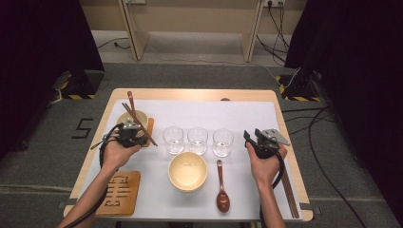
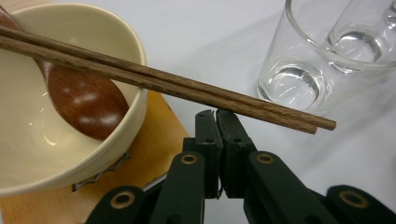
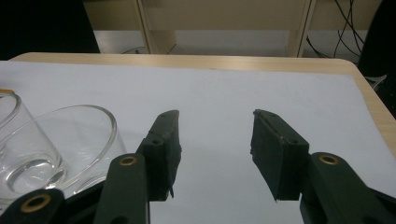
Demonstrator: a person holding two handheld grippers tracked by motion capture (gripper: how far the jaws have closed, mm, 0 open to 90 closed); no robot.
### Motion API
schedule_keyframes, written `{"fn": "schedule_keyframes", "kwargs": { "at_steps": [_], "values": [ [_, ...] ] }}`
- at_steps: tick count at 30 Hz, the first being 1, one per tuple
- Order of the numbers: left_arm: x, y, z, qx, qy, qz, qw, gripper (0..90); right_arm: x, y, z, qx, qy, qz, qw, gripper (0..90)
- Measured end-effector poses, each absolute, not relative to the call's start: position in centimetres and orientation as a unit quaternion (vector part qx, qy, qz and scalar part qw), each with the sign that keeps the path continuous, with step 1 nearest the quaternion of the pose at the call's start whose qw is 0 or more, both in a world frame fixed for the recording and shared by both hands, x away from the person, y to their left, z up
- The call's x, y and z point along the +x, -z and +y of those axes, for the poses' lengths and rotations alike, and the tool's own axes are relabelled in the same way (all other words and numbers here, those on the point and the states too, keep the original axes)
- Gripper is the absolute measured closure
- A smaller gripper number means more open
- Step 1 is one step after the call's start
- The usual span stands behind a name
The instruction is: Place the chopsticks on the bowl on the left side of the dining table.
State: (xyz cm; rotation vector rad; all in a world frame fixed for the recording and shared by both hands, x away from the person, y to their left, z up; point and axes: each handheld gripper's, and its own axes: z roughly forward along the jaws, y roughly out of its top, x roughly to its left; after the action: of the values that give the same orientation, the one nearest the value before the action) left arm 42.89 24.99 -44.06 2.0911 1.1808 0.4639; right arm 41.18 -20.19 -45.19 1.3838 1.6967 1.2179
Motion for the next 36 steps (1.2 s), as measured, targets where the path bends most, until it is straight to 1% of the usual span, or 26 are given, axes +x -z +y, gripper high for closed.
{"fn": "schedule_keyframes", "kwargs": {
  "at_steps": [16,36],
  "values": [
    [43.6,43.9,23.7,0.806,-0.175,0.45,0.342,86.4,41.2,45.2,-20.2,0.525,-0.462,0.643,0.312,52.3],
    [44.2,43.9,23.4,0.808,-0.172,0.448,0.341,85.8,41.2,45.3,-20.3,0.526,-0.462,0.643,0.311,52.2]
  ]
}}
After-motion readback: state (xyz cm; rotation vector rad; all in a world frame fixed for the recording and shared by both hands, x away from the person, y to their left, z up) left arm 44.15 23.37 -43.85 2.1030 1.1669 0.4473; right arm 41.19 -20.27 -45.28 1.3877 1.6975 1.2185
